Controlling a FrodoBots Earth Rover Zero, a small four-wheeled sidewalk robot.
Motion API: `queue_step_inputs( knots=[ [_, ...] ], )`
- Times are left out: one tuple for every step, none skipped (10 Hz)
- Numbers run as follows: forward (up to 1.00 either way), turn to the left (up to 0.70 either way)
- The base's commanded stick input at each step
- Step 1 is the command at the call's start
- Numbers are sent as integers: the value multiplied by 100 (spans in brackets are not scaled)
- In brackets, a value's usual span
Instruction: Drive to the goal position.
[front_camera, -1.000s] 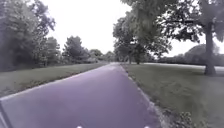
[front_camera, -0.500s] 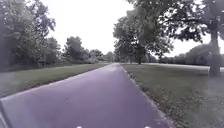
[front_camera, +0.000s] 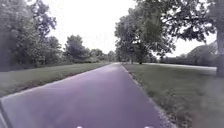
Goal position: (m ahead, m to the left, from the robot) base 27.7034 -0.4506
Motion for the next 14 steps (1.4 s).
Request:
queue_step_inputs(
  knots=[
    [68, 1],
    [68, 1],
    [68, 1],
    [68, 1],
    [68, 1],
    [68, 1],
    [68, 1],
    [68, 1],
    [68, 1],
    [68, 1],
    [68, 1],
    [68, 1],
    [68, 1],
    [68, -5]
  ],
)
